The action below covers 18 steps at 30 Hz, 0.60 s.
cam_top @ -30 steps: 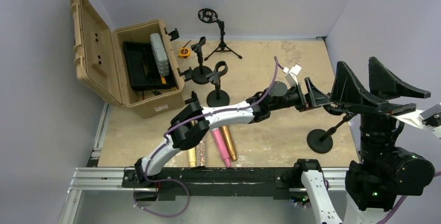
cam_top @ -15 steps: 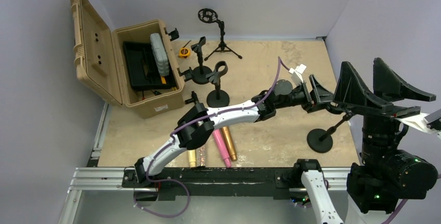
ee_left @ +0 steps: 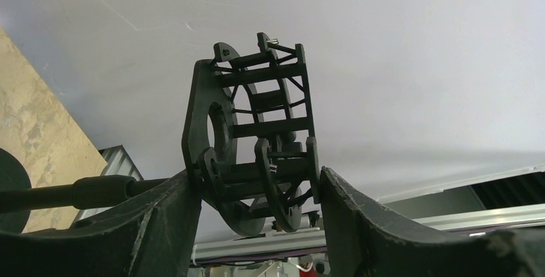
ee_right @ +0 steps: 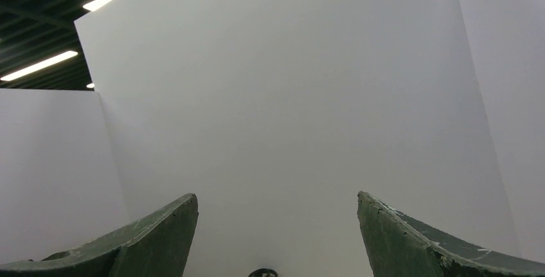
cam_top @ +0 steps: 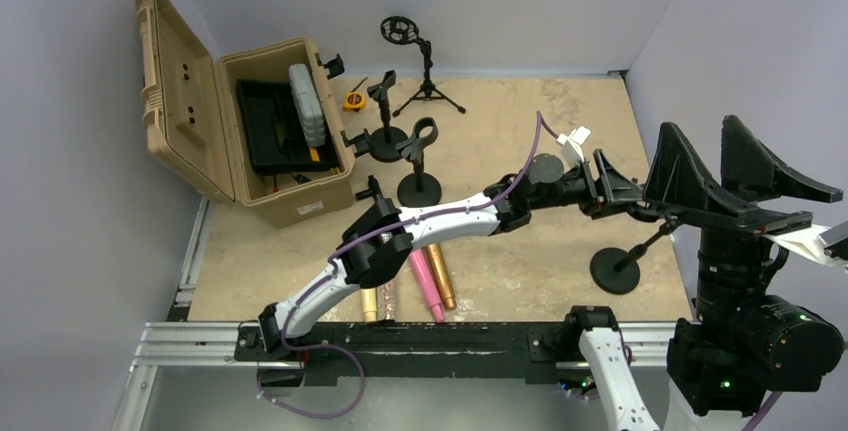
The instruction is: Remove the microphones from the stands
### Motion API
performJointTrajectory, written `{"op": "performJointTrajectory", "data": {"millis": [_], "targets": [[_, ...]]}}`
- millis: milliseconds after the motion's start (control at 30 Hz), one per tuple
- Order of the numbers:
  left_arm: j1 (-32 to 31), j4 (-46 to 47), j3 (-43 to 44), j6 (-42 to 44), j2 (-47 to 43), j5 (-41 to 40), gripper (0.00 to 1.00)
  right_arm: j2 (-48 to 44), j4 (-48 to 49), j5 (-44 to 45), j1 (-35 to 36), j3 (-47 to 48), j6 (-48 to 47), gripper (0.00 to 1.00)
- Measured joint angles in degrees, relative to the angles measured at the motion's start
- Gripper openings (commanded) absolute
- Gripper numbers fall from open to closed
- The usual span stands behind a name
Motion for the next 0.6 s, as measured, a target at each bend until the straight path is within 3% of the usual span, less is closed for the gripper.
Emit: {"op": "performJointTrajectory", "data": {"millis": [267,600], "targets": [[0.76,0.37,-2.08,0.13,-1.44,1.22,0.51,-0.28,0.02,0.02,0.00,-0.15,0.00,0.92],[4.72,1.70,-18.60,0.13,-13.20,2.60,0.47,-0.28,0.11,-0.02,0.00,-2.54,0.00,0.92]]}}
